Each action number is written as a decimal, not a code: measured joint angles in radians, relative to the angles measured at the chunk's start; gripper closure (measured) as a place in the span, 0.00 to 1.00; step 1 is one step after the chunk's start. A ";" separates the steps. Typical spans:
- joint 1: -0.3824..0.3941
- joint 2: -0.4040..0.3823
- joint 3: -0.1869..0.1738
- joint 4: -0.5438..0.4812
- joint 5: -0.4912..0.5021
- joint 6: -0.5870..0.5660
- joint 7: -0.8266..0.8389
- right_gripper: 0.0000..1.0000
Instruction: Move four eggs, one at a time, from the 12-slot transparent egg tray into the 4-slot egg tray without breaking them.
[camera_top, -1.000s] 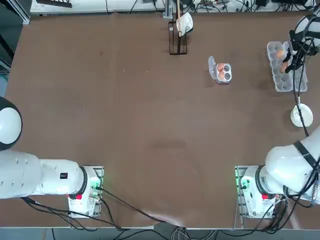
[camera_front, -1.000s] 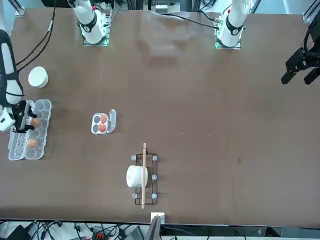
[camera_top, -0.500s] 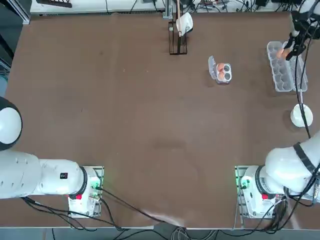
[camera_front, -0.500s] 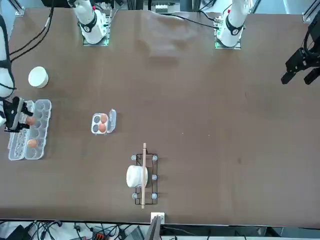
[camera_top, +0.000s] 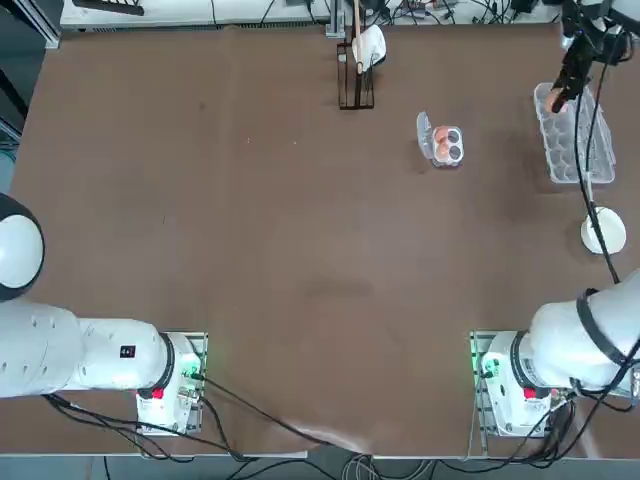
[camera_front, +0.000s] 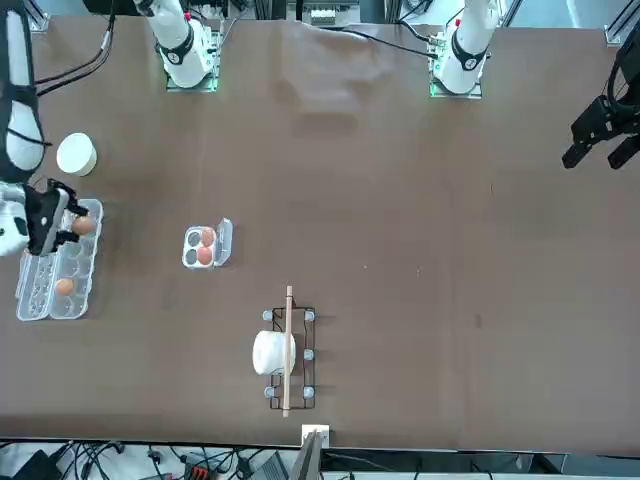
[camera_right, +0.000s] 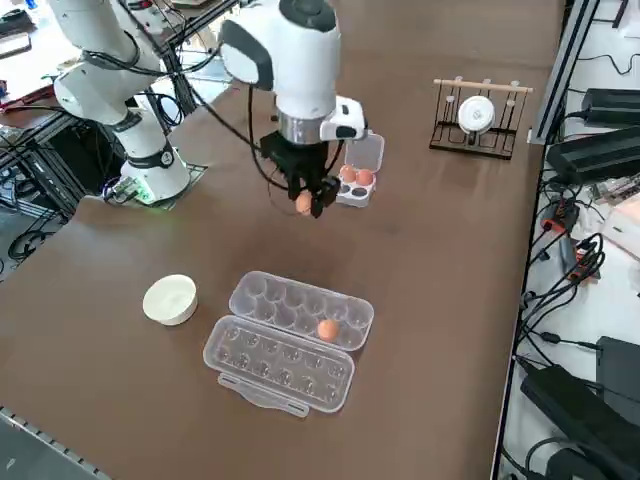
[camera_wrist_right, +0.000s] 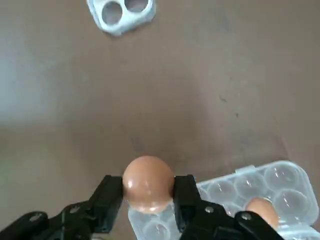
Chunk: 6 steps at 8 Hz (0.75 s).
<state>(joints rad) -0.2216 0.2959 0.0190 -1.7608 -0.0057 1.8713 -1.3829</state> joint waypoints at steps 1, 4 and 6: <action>0.041 -0.010 0.003 -0.022 0.012 0.002 0.104 0.41; 0.188 -0.048 0.009 -0.160 0.024 0.147 0.464 0.41; 0.288 -0.054 0.011 -0.271 0.024 0.307 0.657 0.41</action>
<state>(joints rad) 0.0661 0.2414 0.0297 -2.0313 0.0188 2.1778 -0.7259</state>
